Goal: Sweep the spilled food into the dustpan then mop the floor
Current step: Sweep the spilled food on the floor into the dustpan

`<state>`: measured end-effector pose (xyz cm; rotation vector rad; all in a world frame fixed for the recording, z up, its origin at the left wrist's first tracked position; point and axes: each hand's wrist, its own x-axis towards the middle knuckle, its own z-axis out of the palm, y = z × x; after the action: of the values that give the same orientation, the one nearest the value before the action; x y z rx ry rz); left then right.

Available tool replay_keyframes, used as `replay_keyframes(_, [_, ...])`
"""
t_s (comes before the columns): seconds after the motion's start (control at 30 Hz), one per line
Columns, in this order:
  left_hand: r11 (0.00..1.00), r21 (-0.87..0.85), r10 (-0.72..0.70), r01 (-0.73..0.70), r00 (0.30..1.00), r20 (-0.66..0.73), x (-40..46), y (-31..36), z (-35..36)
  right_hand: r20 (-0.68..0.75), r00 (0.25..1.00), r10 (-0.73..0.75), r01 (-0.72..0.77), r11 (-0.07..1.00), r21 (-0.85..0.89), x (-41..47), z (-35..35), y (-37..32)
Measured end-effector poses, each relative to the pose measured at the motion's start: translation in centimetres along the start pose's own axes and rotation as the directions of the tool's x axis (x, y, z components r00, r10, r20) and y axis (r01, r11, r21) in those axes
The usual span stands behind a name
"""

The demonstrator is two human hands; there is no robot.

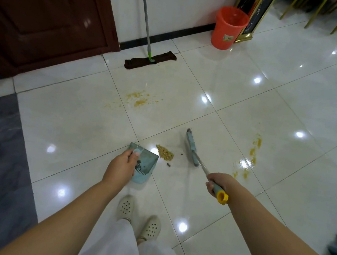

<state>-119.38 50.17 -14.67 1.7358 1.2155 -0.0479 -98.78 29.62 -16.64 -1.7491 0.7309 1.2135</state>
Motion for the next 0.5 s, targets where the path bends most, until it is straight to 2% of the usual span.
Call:
replay_keyframes(0.13, [1.0, -0.011, 0.016, -0.015, 1.0, 0.027, 0.1, -0.3, 0.0, -0.032, 0.999, -0.028, 0.023, 0.992, -0.125, 1.7, 0.1, 0.1])
replay_keyframes(0.33, [0.995, -0.087, -0.039, 0.044, 0.998, 0.056, 0.1, -1.0, -0.2, 0.055, 0.998, 0.037, -0.031, 0.994, -0.108, 2.5, 2.7, 0.1])
replay_keyframes(0.5, [0.982, -0.17, -0.069, 0.079, 0.996, 0.065, 0.3, -1.0, -0.5, 0.122, 0.987, 0.108, -0.102, 0.993, -0.057, 1.8, 2.3, -1.2])
